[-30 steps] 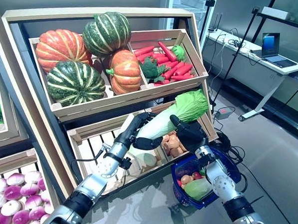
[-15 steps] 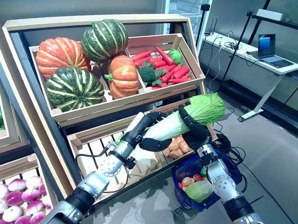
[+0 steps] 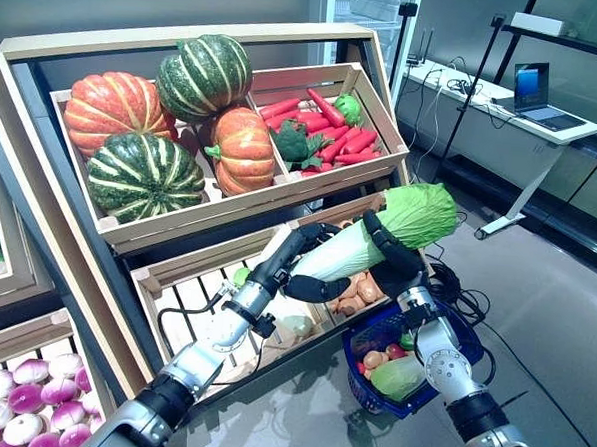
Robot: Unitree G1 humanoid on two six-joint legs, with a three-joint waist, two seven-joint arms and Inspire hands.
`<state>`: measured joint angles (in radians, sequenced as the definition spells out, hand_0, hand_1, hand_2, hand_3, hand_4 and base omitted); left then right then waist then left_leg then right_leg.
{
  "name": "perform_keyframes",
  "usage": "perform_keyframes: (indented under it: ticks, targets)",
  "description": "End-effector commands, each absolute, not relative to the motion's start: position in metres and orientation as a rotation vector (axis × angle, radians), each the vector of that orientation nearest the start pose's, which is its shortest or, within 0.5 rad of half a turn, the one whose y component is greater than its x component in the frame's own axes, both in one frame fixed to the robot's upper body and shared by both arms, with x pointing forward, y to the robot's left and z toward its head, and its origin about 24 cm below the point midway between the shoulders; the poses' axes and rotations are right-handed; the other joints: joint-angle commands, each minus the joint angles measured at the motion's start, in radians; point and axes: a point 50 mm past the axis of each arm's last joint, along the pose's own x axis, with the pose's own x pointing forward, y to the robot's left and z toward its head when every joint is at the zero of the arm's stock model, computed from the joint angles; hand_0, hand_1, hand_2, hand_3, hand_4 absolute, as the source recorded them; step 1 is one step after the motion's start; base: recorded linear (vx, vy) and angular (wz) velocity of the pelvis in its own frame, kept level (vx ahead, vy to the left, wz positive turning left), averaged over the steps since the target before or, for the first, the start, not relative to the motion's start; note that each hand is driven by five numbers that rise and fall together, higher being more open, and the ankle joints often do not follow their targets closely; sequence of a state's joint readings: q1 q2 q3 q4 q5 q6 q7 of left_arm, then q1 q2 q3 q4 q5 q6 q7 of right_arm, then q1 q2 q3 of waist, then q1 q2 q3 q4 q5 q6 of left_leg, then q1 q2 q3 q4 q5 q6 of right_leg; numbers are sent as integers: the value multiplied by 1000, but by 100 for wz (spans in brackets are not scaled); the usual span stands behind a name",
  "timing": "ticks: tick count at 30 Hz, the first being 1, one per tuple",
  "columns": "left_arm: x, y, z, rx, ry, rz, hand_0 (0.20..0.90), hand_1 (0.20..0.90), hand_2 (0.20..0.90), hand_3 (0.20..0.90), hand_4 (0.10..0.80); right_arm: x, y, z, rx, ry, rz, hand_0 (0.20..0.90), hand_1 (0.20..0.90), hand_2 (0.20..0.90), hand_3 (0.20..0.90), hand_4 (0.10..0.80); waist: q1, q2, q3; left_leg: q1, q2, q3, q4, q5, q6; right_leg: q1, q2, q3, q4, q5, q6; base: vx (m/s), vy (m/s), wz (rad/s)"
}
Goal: Put vegetables into the basket
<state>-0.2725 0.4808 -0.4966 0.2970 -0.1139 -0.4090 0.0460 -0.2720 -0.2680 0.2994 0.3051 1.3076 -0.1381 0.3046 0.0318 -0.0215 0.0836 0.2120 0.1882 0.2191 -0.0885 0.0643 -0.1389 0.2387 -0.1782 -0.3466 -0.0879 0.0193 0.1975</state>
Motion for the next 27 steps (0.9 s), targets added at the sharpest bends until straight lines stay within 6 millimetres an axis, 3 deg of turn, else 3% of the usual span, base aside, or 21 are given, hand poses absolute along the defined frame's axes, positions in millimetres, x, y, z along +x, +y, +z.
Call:
perform_keyframes:
  ticks: [1,11,18,27]
  targets:
    - [281,100,65,342,-332,-609,900,900,900,900,800,325,-128,175,1084,-568,582,300,300,300,300,400,1,-5,-24,12,-17,-10,1,-87,30,3,-1,-8,8,-6,-54,17,-7,-5]
    - [285,140,18,438,-101,-408,900,900,900,900,800,330,-164,169,981,-573,436,300,300,300,300,400,-13,-14,-23,5,-12,10,1,-78,29,-14,3,6,8,4,-55,1,-8,-3]
    - [284,163,-1,489,12,-317,900,900,900,900,800,331,-188,161,935,-556,336,300,300,300,300,400,-23,-16,-15,6,-9,19,1,-75,27,-18,5,13,10,5,-55,2,-18,-9]
    - [274,204,-24,544,191,-143,900,900,900,900,800,325,-243,131,849,-483,63,300,300,300,300,400,-31,-16,-11,4,-5,34,1,-68,25,-20,8,16,8,9,-52,44,-32,-2]
